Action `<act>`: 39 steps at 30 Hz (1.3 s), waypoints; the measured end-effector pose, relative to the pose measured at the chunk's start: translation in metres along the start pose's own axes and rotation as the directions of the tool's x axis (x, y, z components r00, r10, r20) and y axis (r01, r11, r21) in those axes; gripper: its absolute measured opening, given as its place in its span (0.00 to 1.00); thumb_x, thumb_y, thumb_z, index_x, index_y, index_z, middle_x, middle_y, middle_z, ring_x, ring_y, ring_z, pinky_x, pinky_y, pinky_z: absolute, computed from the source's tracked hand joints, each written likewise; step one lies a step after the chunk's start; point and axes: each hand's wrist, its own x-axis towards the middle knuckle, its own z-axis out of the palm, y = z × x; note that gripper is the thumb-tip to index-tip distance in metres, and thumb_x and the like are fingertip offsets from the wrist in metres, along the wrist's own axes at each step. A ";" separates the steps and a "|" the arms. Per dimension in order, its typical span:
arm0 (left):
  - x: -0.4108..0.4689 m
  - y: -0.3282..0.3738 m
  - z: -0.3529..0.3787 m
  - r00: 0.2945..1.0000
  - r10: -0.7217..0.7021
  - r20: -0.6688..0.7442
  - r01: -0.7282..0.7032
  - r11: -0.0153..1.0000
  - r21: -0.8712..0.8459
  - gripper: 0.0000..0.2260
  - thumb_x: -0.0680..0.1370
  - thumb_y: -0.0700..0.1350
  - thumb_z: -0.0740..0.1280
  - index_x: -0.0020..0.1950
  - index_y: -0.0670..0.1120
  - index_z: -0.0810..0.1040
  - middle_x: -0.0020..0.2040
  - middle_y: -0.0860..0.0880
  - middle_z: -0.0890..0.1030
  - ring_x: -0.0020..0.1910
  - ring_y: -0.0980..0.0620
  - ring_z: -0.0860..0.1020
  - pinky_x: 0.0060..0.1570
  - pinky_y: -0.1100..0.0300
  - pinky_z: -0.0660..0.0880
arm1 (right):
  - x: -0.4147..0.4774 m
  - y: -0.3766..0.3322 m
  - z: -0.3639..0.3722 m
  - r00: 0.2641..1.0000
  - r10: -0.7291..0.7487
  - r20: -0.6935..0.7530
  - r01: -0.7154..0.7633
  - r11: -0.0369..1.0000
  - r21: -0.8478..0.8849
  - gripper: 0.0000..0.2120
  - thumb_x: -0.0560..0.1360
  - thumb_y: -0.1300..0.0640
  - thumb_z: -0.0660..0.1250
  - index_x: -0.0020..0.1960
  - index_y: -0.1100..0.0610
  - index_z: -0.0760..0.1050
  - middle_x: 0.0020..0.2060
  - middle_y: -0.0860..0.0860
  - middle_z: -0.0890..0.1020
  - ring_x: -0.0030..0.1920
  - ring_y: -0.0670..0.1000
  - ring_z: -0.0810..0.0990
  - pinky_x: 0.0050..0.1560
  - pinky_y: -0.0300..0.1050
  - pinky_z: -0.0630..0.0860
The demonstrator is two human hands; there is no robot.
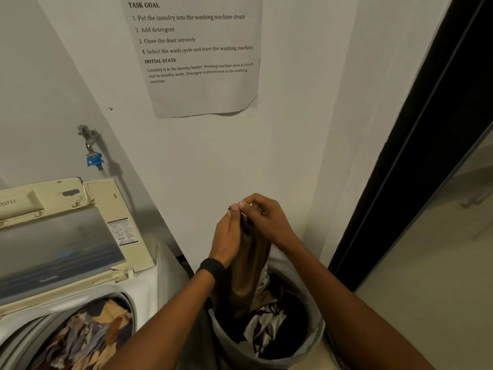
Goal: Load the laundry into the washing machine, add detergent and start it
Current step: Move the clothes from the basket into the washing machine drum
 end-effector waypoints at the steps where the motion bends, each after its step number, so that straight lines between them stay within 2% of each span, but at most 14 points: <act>1: 0.000 -0.001 0.004 1.000 -0.024 0.011 0.024 1.000 -0.008 0.23 0.85 0.62 0.50 0.62 0.51 0.80 0.53 0.51 0.85 0.53 0.56 0.83 0.52 0.61 0.81 | 0.001 -0.002 0.004 0.999 0.013 -0.036 -0.012 1.000 0.026 0.08 0.82 0.52 0.68 0.49 0.55 0.81 0.39 0.50 0.84 0.41 0.51 0.83 0.44 0.42 0.79; 5: 0.002 0.000 0.005 0.999 -0.032 -0.029 0.032 0.999 0.022 0.28 0.84 0.65 0.54 0.55 0.43 0.82 0.44 0.42 0.83 0.42 0.49 0.82 0.45 0.55 0.81 | 0.000 -0.003 0.010 0.993 0.065 -0.102 -0.059 0.997 0.059 0.09 0.83 0.52 0.66 0.50 0.58 0.77 0.42 0.48 0.84 0.43 0.40 0.82 0.43 0.32 0.76; 9: 0.005 0.016 -0.008 0.979 0.008 -0.202 -0.005 1.000 0.011 0.26 0.82 0.63 0.57 0.37 0.43 0.71 0.31 0.45 0.70 0.31 0.54 0.68 0.34 0.59 0.67 | -0.015 0.012 0.013 0.999 0.045 0.011 -0.045 0.997 -0.059 0.13 0.83 0.43 0.62 0.51 0.52 0.77 0.43 0.45 0.82 0.44 0.44 0.81 0.45 0.38 0.78; 12: 0.013 0.024 -0.016 0.963 0.043 -0.264 -0.037 0.999 0.027 0.27 0.83 0.63 0.57 0.36 0.42 0.67 0.30 0.45 0.66 0.30 0.53 0.66 0.32 0.58 0.63 | -0.038 0.038 0.018 0.992 0.060 0.115 -0.046 0.991 -0.122 0.19 0.82 0.40 0.62 0.44 0.54 0.75 0.34 0.45 0.78 0.36 0.44 0.77 0.37 0.41 0.73; 16: 0.021 0.027 -0.031 0.942 0.028 -0.334 -0.037 0.999 -0.020 0.23 0.85 0.60 0.56 0.37 0.45 0.66 0.31 0.49 0.63 0.30 0.52 0.63 0.31 0.59 0.61 | -0.061 0.079 0.012 0.988 0.142 0.053 -0.130 0.975 -0.182 0.21 0.82 0.39 0.62 0.43 0.56 0.73 0.32 0.50 0.75 0.34 0.48 0.75 0.38 0.54 0.73; 19: 0.021 0.023 -0.036 0.945 0.034 -0.324 -0.051 0.998 -0.043 0.22 0.86 0.58 0.55 0.38 0.45 0.66 0.32 0.48 0.64 0.30 0.55 0.65 0.33 0.64 0.64 | -0.057 0.072 -0.004 0.985 0.161 -0.053 -0.166 0.981 -0.102 0.14 0.84 0.49 0.64 0.43 0.56 0.72 0.33 0.47 0.73 0.34 0.45 0.73 0.38 0.47 0.70; 21: 0.017 0.020 -0.034 0.968 0.044 -0.245 -0.060 0.996 -0.058 0.21 0.85 0.59 0.56 0.41 0.45 0.69 0.35 0.49 0.69 0.33 0.58 0.69 0.39 0.65 0.70 | -0.045 0.046 -0.013 0.992 0.090 -0.094 -0.097 0.993 -0.073 0.12 0.83 0.53 0.66 0.43 0.57 0.75 0.33 0.47 0.76 0.34 0.45 0.74 0.38 0.40 0.70; 24: 0.010 0.016 -0.024 0.996 0.083 -0.040 -0.085 0.996 -0.032 0.22 0.83 0.63 0.60 0.51 0.45 0.77 0.44 0.52 0.80 0.44 0.57 0.79 0.48 0.63 0.76 | -0.024 0.009 -0.008 0.998 -0.051 -0.031 0.048 0.995 -0.092 0.08 0.81 0.55 0.69 0.44 0.54 0.79 0.34 0.46 0.79 0.35 0.45 0.76 0.38 0.37 0.71; 26: 0.004 0.018 -0.014 0.998 0.062 0.028 -0.063 0.998 0.032 0.27 0.80 0.66 0.62 0.51 0.41 0.79 0.38 0.53 0.80 0.36 0.58 0.77 0.39 0.63 0.74 | -0.014 -0.001 0.001 0.996 -0.084 -0.010 0.082 0.989 -0.121 0.09 0.81 0.56 0.69 0.42 0.50 0.78 0.31 0.41 0.77 0.33 0.42 0.73 0.37 0.35 0.68; 27: 0.002 0.020 -0.010 0.999 0.044 0.009 -0.045 0.997 0.065 0.31 0.78 0.68 0.61 0.47 0.38 0.78 0.33 0.52 0.76 0.30 0.57 0.73 0.33 0.62 0.69 | -0.011 -0.001 0.005 0.997 -0.071 -0.017 0.068 0.990 -0.120 0.10 0.81 0.56 0.69 0.41 0.50 0.78 0.30 0.40 0.76 0.32 0.42 0.72 0.36 0.35 0.68; 29: 0.001 0.018 -0.008 0.994 0.054 -0.092 -0.041 0.991 0.129 0.35 0.78 0.71 0.58 0.39 0.36 0.74 0.29 0.49 0.70 0.28 0.55 0.67 0.30 0.61 0.65 | -0.009 0.002 0.011 0.999 -0.030 -0.025 0.027 0.995 -0.101 0.11 0.82 0.54 0.68 0.40 0.53 0.76 0.29 0.40 0.74 0.32 0.42 0.71 0.35 0.39 0.69; 33: 0.000 0.019 -0.010 0.964 0.083 -0.251 -0.023 0.972 0.232 0.25 0.80 0.65 0.57 0.33 0.48 0.65 0.36 0.48 0.69 0.34 0.54 0.68 0.37 0.60 0.66 | -0.022 0.004 0.031 0.999 -0.034 -0.039 0.030 0.995 -0.099 0.11 0.84 0.53 0.63 0.45 0.55 0.71 0.30 0.42 0.73 0.31 0.42 0.69 0.34 0.38 0.66; 36: -0.003 0.023 -0.010 0.954 0.071 -0.290 -0.024 0.986 0.165 0.23 0.81 0.62 0.58 0.34 0.48 0.66 0.32 0.50 0.70 0.32 0.55 0.68 0.35 0.59 0.66 | -0.034 0.009 0.040 0.997 -0.015 -0.072 0.007 0.994 -0.108 0.11 0.84 0.47 0.62 0.51 0.54 0.69 0.32 0.44 0.77 0.30 0.43 0.73 0.32 0.41 0.71; 39: 0.003 0.027 -0.020 0.941 0.039 -0.336 -0.032 0.999 0.026 0.24 0.83 0.60 0.61 0.34 0.46 0.67 0.29 0.48 0.68 0.30 0.54 0.67 0.33 0.57 0.65 | -0.050 0.023 0.040 0.995 0.035 -0.093 -0.046 0.991 -0.126 0.16 0.82 0.39 0.63 0.50 0.52 0.69 0.32 0.45 0.77 0.30 0.43 0.74 0.32 0.45 0.72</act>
